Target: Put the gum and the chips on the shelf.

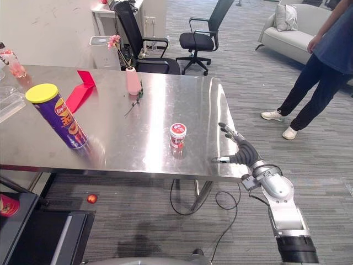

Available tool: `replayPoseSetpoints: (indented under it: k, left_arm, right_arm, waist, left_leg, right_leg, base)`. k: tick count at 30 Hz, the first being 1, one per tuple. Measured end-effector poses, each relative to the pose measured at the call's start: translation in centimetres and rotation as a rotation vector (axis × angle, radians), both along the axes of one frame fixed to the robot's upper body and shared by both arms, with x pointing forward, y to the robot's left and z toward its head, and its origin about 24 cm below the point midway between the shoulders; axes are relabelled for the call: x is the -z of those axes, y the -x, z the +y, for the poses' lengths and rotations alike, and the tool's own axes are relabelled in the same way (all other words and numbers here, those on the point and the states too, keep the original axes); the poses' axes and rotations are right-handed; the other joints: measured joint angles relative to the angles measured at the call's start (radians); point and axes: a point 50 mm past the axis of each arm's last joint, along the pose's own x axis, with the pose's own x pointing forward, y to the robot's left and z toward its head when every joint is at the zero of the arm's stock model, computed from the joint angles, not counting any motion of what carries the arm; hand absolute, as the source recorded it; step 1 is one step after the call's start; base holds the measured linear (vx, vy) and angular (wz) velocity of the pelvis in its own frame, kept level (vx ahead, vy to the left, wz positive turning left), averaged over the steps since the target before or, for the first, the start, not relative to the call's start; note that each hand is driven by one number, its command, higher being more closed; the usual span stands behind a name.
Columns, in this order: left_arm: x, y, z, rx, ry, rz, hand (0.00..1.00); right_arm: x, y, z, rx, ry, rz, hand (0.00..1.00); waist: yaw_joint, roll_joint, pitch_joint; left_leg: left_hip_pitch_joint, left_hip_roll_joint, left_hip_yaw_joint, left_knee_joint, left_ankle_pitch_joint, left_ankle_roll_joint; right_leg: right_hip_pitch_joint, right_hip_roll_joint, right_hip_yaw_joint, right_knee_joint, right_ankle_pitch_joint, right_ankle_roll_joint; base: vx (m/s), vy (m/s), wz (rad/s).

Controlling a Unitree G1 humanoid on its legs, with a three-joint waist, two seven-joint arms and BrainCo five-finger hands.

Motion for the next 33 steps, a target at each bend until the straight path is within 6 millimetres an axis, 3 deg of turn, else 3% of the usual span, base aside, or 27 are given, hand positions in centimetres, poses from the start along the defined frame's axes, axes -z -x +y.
replayPoseSetpoints:
  k: [7, 16, 33]
  left_arm:
    - [0.0, 0.0, 0.0, 0.011, 0.002, 0.001, 0.00]
    - [0.0, 0.0, 0.0, 0.020, 0.002, 0.003, 0.00]
    - [-0.2, -0.3, 0.4, 0.026, -0.006, -0.009, 0.00]
  right_arm:
    - [0.9, -1.2, 0.6, -0.006, 0.034, 0.032, 0.00]
    - [1.2, -2.9, 0.8, 0.010, 0.028, 0.049, 0.00]
    - [1.5, -4.3, 1.5, -0.009, 0.035, 0.072, 0.00]
  waist:
    - [0.021, -0.001, 0.000]
    - [0.027, -0.006, 0.002]
    - [0.051, -0.028, 0.019]
  left_leg:
    - [-0.003, -0.002, -0.012, 0.000, 0.002, 0.002]
    - [-0.021, -0.013, -0.051, -0.001, 0.010, 0.012]
    - [-0.037, -0.039, -0.081, -0.016, 0.033, 0.030]
  right_leg:
    - [0.008, -0.002, -0.015, -0.003, 0.000, 0.000]
    - [0.021, -0.012, -0.048, -0.020, 0.010, 0.000]
    - [0.023, -0.033, -0.072, -0.032, 0.030, -0.003]
  base:
    - [-0.01, -0.019, 0.06]
    - [-0.02, -0.020, 0.11]
    - [-0.03, -0.012, 0.05]
